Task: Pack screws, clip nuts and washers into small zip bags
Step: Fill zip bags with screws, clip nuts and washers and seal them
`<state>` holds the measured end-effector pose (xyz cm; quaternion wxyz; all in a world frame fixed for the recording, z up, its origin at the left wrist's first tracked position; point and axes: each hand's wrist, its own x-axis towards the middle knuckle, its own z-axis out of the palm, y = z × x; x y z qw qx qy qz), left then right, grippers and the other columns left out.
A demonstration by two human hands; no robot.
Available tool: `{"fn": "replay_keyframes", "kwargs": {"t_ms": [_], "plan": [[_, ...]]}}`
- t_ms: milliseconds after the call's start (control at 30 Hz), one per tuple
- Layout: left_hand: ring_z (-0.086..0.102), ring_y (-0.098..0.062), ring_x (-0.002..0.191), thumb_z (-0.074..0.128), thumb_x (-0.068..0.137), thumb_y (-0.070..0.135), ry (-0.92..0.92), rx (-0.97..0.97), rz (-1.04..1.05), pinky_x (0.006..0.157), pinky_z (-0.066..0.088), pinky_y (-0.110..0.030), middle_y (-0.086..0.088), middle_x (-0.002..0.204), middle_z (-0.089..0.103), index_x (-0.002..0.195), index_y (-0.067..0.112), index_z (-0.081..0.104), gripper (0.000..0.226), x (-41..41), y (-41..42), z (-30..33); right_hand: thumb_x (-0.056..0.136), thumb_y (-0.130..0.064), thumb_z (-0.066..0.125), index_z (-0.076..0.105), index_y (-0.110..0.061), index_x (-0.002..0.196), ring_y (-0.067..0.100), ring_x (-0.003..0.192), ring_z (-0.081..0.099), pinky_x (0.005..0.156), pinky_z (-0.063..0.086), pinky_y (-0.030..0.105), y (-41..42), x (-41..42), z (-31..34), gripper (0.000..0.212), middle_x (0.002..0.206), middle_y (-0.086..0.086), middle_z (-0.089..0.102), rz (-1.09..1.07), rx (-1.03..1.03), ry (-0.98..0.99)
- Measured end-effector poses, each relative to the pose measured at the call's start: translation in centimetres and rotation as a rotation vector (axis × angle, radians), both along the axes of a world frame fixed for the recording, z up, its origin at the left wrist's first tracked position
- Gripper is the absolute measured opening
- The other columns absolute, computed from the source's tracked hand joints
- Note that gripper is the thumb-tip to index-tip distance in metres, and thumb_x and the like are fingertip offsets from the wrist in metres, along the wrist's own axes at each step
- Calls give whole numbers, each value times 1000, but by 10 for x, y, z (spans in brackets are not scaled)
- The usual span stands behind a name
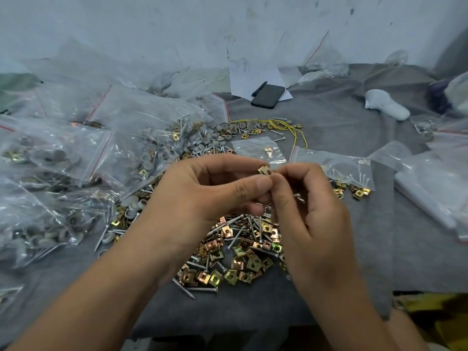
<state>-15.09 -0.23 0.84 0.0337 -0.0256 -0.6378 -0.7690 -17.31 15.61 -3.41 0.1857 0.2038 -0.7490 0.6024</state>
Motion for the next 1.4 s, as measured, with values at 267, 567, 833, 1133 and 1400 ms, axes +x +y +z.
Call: {"fn": "replay_keyframes", "kwargs": {"t_ms": [267, 567, 833, 1133, 1400], "plan": [[80, -34, 97, 64, 98, 3, -211, 318, 115, 68, 63, -26, -26, 105, 78, 106, -5, 68, 12, -9, -8, -3, 99, -37, 69, 72, -33, 98, 12, 85, 69, 76, 57, 39, 53, -22, 1, 5, 90, -10, 73, 29, 220, -83], [44, -11, 52, 51, 85, 5, -465, 534, 267, 41, 35, -20, -3, 68, 53, 93, 5, 59, 12, -11, -23, -9, 79, -48, 82, 78, -39, 102, 2, 96, 55, 86, 46, 27, 45, -7, 1, 25, 96, -16, 58, 180, 814, -129], [57, -16, 59, 45, 96, 8, -488, 616, 184, 48, 49, -24, -12, 77, 63, 105, -6, 65, 26, -7, -17, -10, 90, -30, 76, 78, -35, 94, -1, 91, 65, 80, 46, 12, 44, -13, -10, 7, 91, -19, 71, 83, 583, -71], [77, -44, 103, 30, 92, -24, -441, 529, -74, 84, 65, -37, -37, 114, 73, 122, -19, 62, 44, -5, 8, -15, 87, -12, 76, 79, -16, 102, 18, 81, 77, 71, 59, 20, 42, -8, -1, 15, 93, 9, 79, 286, -255, -272], [52, -17, 53, 37, 95, -10, -325, 71, 57, 45, 38, -25, -11, 67, 63, 87, 2, 74, 40, -6, 16, -7, 84, -15, 81, 78, -18, 100, 22, 87, 78, 74, 60, 23, 37, -6, 1, 17, 96, 7, 80, 228, -290, -182]]}}
